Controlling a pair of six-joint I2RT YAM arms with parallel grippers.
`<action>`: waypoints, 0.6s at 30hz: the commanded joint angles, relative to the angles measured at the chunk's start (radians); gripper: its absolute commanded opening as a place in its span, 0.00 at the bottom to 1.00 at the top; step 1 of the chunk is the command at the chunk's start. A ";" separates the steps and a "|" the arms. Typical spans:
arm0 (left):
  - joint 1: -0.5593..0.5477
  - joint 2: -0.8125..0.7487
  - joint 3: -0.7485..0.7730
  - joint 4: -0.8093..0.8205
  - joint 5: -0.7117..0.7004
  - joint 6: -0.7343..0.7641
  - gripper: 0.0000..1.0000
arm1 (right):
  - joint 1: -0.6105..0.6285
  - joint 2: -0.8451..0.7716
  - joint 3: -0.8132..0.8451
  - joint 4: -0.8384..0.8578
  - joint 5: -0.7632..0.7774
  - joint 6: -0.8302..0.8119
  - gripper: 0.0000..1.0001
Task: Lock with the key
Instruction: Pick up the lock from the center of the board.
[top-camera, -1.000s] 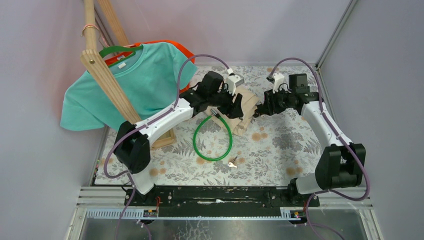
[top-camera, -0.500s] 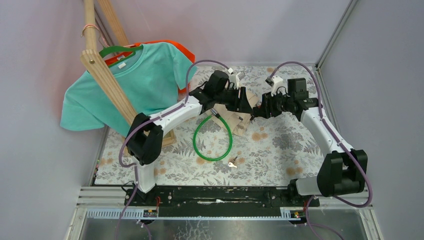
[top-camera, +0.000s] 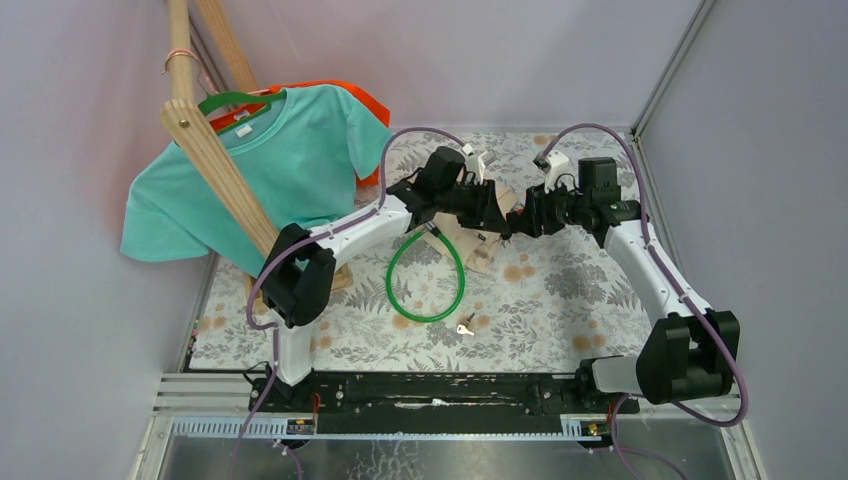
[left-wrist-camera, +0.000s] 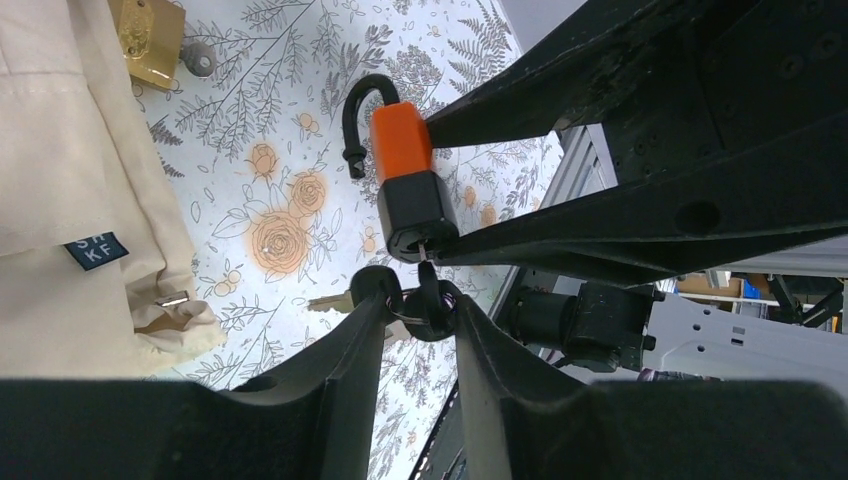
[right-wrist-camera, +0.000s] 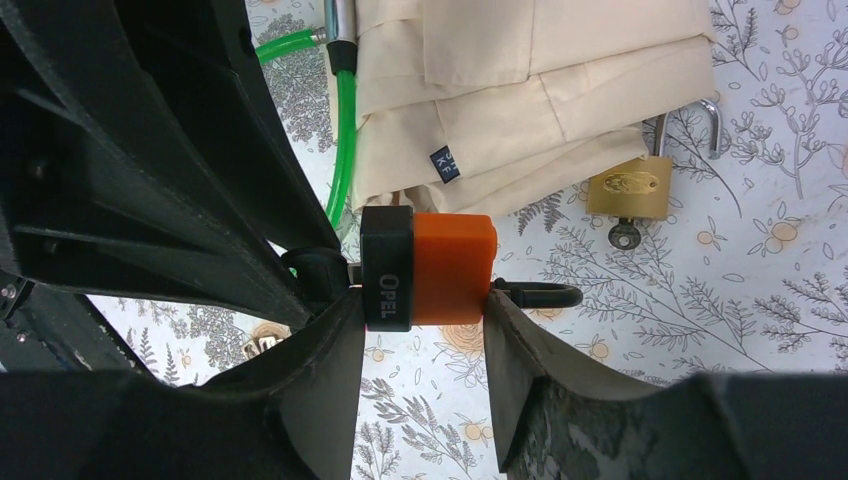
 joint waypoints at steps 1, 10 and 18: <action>-0.006 0.014 0.031 0.076 0.029 -0.018 0.36 | 0.008 -0.034 0.000 0.059 -0.054 0.014 0.00; -0.007 0.026 0.027 0.096 0.047 -0.030 0.23 | 0.006 -0.037 -0.010 0.061 -0.062 0.011 0.00; -0.006 0.018 0.003 0.126 0.074 -0.019 0.00 | 0.008 -0.041 -0.021 0.071 -0.063 0.015 0.01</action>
